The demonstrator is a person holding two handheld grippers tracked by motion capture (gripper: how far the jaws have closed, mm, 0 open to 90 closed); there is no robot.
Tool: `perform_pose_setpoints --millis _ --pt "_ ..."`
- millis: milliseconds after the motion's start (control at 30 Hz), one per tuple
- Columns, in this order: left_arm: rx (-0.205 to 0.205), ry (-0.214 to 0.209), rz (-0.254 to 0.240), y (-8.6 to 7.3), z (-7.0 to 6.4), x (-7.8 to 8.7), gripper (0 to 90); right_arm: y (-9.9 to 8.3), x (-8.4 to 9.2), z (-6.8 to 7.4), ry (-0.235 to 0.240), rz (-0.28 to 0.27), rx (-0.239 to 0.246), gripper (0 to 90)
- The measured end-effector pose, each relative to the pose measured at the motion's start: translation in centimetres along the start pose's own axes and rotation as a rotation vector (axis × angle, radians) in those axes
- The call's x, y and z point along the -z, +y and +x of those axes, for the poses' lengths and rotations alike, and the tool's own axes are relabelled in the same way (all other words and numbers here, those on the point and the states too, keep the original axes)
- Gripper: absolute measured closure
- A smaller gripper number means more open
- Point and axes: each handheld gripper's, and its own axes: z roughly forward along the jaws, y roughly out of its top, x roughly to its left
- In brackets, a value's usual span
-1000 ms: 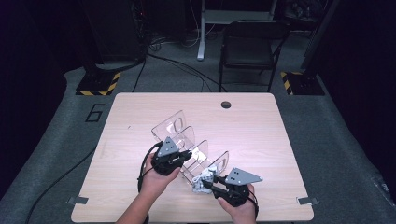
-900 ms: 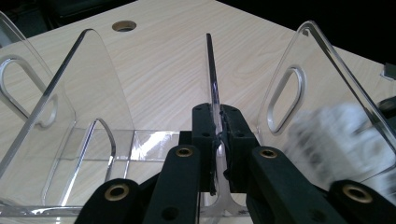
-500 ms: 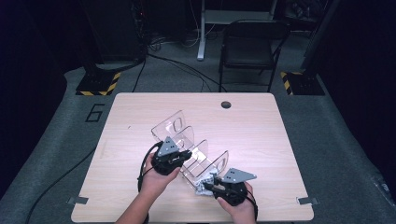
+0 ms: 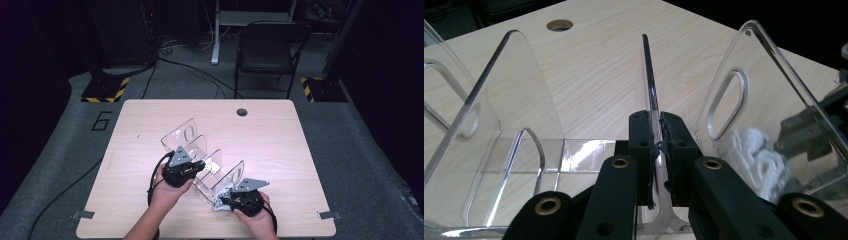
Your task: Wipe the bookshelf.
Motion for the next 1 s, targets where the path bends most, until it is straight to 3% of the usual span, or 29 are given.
perform_pose_setpoints --millis 33,133,300,367,400,533,633,800,1000 --pt "-0.004 -0.001 -0.002 0.0 0.0 0.0 84.8 0.0 0.1 -0.3 -0.019 -0.007 -0.002 72.6" --pt "0.001 0.004 -0.006 -0.1 -0.1 0.0 84.8 -0.3 0.3 -1.5 -0.055 -0.043 -0.076 72.5" --pt "0.006 -0.001 -0.003 -0.1 0.0 0.0 84.0 -0.8 0.2 -2.6 -0.045 -0.060 -0.143 72.2" --pt "0.009 -0.001 -0.003 -0.1 0.0 0.0 83.8 -0.5 0.6 -2.2 -0.074 -0.071 -0.114 72.1" --pt "0.006 -0.003 -0.002 -0.1 0.1 0.0 83.8 -0.1 1.1 -1.9 -0.075 -0.103 -0.104 72.0" --pt "0.007 -0.004 -0.007 -0.1 0.0 -0.1 83.8 1.5 3.6 -0.9 -0.053 -0.257 -0.093 71.4" --pt "0.006 -0.012 -0.004 -0.1 -0.2 -0.1 83.7 2.3 4.6 -0.3 -0.026 -0.302 -0.082 71.1" --pt "0.008 -0.005 -0.006 -0.1 -0.3 -0.1 83.8 2.6 4.5 1.4 0.030 -0.294 -0.057 71.3" --pt "0.007 -0.008 0.000 0.0 -0.2 -0.1 83.9 2.3 3.3 2.6 0.086 -0.223 0.045 71.8"
